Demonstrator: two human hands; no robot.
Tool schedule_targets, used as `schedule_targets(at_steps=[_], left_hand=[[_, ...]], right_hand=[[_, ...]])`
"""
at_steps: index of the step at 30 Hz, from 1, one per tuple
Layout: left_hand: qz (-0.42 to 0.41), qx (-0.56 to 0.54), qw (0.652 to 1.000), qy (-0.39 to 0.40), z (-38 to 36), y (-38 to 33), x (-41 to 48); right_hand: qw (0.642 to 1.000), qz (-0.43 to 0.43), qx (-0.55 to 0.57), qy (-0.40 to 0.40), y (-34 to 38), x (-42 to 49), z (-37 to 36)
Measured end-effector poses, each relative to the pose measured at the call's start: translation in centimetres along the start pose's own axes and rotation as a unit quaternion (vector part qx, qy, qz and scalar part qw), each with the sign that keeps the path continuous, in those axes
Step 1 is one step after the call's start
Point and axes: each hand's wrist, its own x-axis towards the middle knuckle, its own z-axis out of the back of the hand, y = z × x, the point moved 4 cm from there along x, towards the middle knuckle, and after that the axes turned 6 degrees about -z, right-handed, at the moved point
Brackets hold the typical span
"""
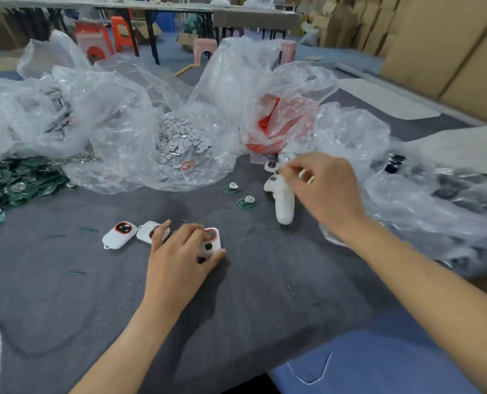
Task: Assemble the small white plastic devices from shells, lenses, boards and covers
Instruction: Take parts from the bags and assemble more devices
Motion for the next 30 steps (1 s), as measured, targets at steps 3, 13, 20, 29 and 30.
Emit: schedule_targets(at_steps=[3, 13, 20, 29, 30], left_hand=[[-0.034, -0.053, 0.998, -0.022, -0.1, -0.2, 0.0], [-0.052, -0.124, 0.991, -0.022, -0.2, -0.4, -0.1], [-0.041, -0.125, 0.991, -0.009, -0.2, -0.3, -0.1], [0.036, -0.149, 0.988, 0.031, -0.1, -0.2, -0.5], [0.041, -0.151, 0.987, 0.034, -0.1, 0.0, -0.5]], right_hand=[[0.966, -0.173, -0.053, -0.184, -7.8, 3.7, 7.6], [0.883, -0.370, -0.245, 0.156, -22.7, 5.2, 3.6], [0.883, -0.315, -0.273, 0.214, -21.1, 6.4, 1.1], [0.865, -0.334, -0.293, 0.234, -21.3, 6.9, 0.8], [0.861, -0.342, -0.290, 0.241, -21.1, 7.0, 0.8]])
